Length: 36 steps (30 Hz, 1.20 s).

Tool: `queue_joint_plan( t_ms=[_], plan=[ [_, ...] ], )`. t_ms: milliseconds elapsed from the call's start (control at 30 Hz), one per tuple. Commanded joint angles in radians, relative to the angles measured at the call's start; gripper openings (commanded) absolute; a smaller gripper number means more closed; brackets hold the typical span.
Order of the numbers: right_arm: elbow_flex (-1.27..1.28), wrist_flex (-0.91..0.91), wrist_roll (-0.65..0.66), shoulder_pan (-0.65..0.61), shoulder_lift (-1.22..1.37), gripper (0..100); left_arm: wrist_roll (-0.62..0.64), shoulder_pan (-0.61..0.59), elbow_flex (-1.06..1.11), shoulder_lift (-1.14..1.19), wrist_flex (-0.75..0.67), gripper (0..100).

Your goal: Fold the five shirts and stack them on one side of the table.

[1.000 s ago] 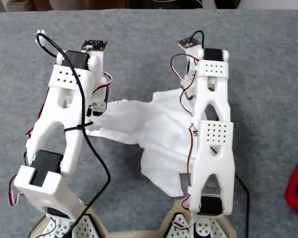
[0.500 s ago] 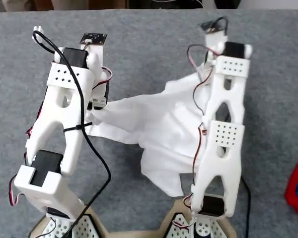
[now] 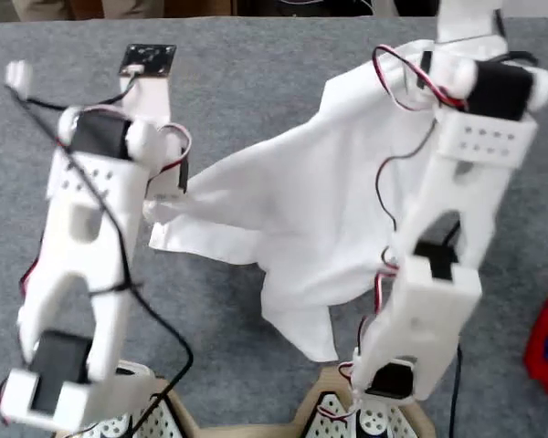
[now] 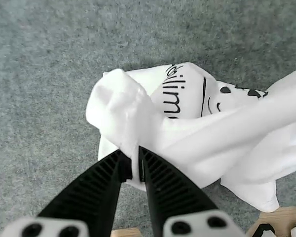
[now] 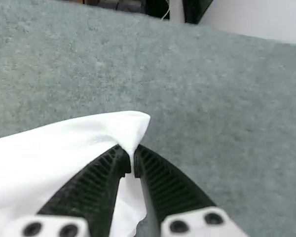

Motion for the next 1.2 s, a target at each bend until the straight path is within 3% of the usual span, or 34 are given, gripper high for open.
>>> queue_joint_plan(
  t_ms=[0,233,467,867,1000,1167],
  plan=[
    [0.186,0.014,-0.008,0.041,-0.286,0.5,0.006,-0.003,0.048,-0.16,0.008,2],
    [0.507,0.006,0.003,0.039,-0.707,0.5,0.005,-0.005,0.064,-0.46,0.008,2],
    [0.627,-0.008,0.003,0.039,-0.799,0.5,-0.068,-0.018,0.003,-0.579,-0.014,2],
    [0.452,0.006,-0.003,0.033,-0.796,0.5,-0.206,-0.532,-0.505,-0.341,-0.017,2],
    [0.357,-0.034,-0.005,0.033,-0.794,0.5,-0.199,-0.563,-0.778,-0.209,-0.032,2],
    [0.289,-0.152,-0.005,0.039,-0.802,0.5,-0.198,-0.563,-1.048,-0.113,-0.161,2]
  ],
)
